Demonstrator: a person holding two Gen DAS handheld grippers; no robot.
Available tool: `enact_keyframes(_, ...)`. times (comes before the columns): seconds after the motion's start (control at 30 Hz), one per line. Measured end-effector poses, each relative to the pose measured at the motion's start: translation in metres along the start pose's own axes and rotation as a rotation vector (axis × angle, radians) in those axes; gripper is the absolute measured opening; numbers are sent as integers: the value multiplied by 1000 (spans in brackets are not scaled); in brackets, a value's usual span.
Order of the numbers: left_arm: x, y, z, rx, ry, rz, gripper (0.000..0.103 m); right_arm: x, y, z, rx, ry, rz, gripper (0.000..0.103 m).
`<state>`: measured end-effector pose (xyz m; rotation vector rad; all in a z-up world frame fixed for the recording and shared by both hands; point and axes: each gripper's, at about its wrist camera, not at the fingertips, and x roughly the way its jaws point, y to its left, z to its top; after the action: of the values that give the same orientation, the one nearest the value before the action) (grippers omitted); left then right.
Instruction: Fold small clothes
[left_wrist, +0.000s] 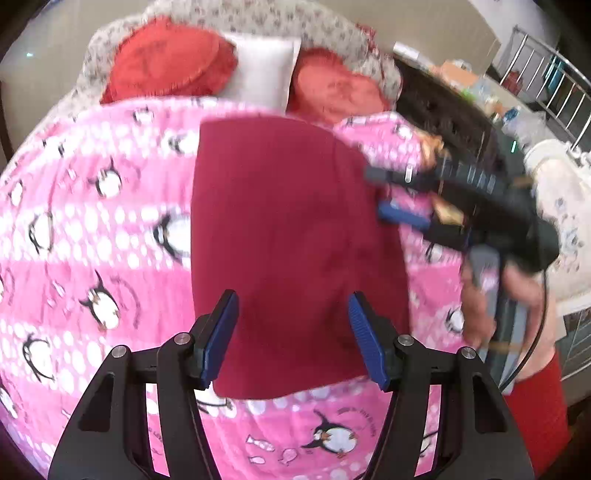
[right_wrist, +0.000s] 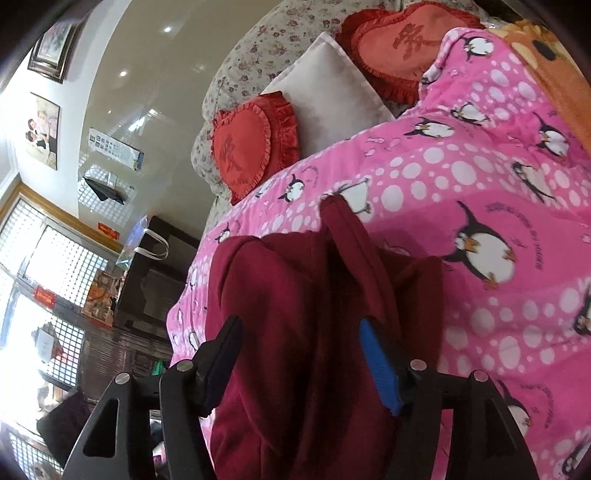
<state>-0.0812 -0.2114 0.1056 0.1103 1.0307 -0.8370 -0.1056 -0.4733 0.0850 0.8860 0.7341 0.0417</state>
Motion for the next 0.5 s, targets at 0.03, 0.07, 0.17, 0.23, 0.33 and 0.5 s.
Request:
enact_keyframes(0.03,7,1,-4,2,14,2,62,3,2,3,-6,-3,8,65)
enact_keyframes(0.07,10,0,-5,8,23,8,62,7,3,6,-10,-6,17,65)
enact_keyframes(0.17,17,-3,-11,32,16,24,62,29,5,20,-3,11,44,70)
enact_keyframes(0.23,19,-2,-11,32,13,24,63,41,5,27,2,21,54,70)
enact_keyframes(0.33,20,-1,-10,21,17,16,63,43,18,30,-82,-23,27,40)
enact_keyframes(0.5,25,-6,-6,44,24,10,64,36,61,13,-402,-113,-251,27)
